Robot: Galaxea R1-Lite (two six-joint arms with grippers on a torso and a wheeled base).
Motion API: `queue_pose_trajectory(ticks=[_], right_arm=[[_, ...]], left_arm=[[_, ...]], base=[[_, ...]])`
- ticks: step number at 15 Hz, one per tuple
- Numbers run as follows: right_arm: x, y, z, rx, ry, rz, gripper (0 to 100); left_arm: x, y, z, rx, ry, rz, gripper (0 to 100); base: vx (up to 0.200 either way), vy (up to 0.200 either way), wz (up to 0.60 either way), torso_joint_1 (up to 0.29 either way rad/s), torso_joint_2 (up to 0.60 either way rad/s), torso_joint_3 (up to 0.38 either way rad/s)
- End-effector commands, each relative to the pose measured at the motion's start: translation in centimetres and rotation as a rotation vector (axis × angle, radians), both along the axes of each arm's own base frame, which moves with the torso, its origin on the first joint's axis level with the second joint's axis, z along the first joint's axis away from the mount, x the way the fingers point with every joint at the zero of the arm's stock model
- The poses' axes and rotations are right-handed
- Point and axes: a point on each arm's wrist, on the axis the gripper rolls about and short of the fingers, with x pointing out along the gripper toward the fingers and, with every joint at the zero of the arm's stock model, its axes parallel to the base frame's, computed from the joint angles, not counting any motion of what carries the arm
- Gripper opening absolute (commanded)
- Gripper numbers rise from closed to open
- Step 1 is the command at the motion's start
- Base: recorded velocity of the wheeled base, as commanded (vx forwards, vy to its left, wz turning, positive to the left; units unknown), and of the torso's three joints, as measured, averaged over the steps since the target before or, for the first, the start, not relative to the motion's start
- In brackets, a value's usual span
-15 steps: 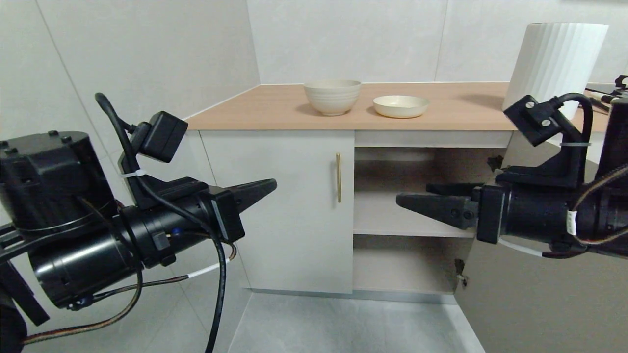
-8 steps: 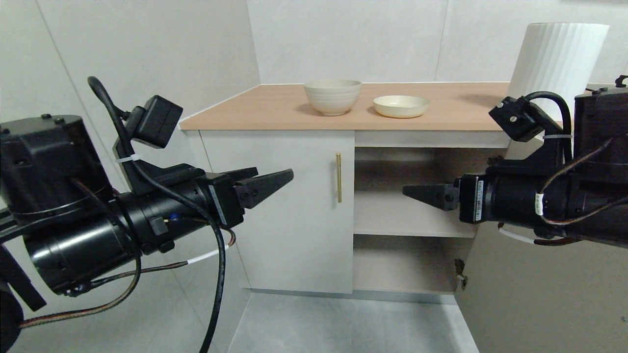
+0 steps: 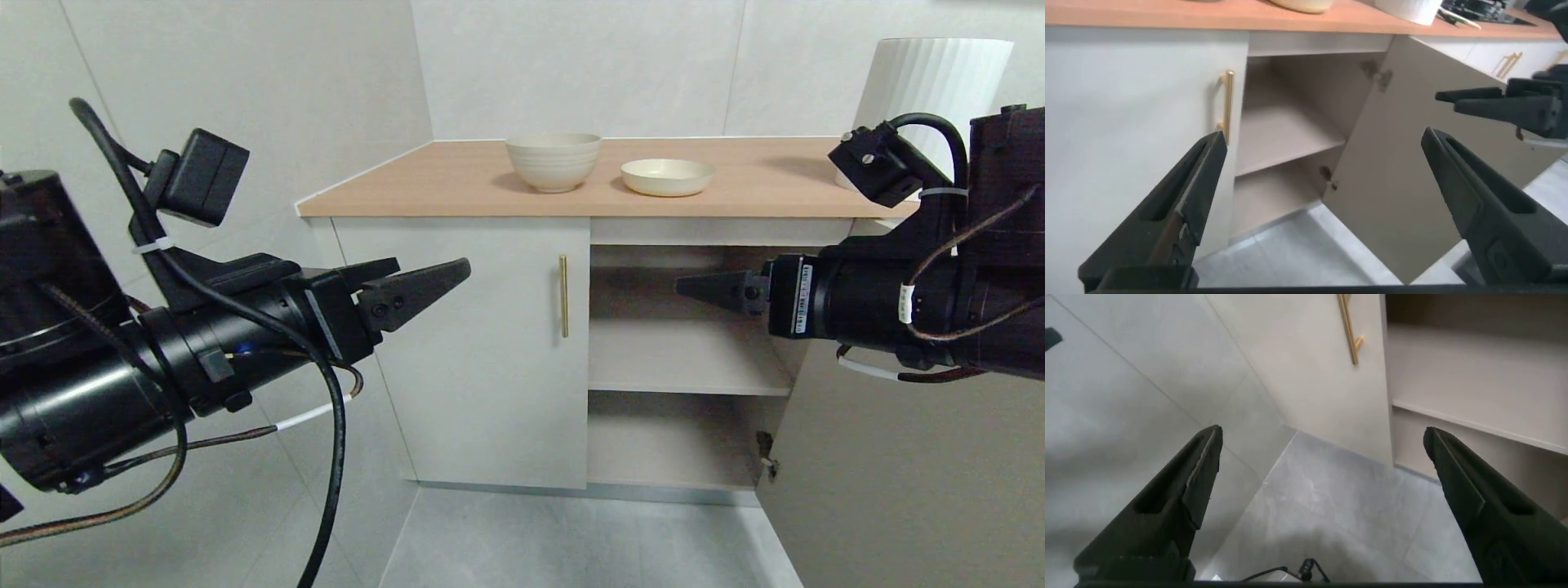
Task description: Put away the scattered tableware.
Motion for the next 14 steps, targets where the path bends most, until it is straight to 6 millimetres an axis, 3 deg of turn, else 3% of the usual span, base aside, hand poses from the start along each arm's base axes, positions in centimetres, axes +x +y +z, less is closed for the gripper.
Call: queue_pose_trajectory(ticks=[1,10,14], right_arm=[[0.0,0.0,0.1,0.002,-0.002,0.001,100],[-0.2,0.0,-0.1,0.002,0.004,0.014,100],[-2.1,0.0,0.3,0.017,0.032,0.055,100]], left_arm=[[0.1,0.2,0.1,-0.001,-0.002,0.006,100],[0.2,0.2,0.0,0.001,0.002,0.009,100],[0.2,0.2,-0.1,0.001,0.004,0.009,100]], base=[[0.200,0.000,0.00,0.007,0.00,0.002],[0.200,0.000,0.00,0.004,0.00,0.002],[0.200,0.000,0.00,0.000,0.00,0.001]])
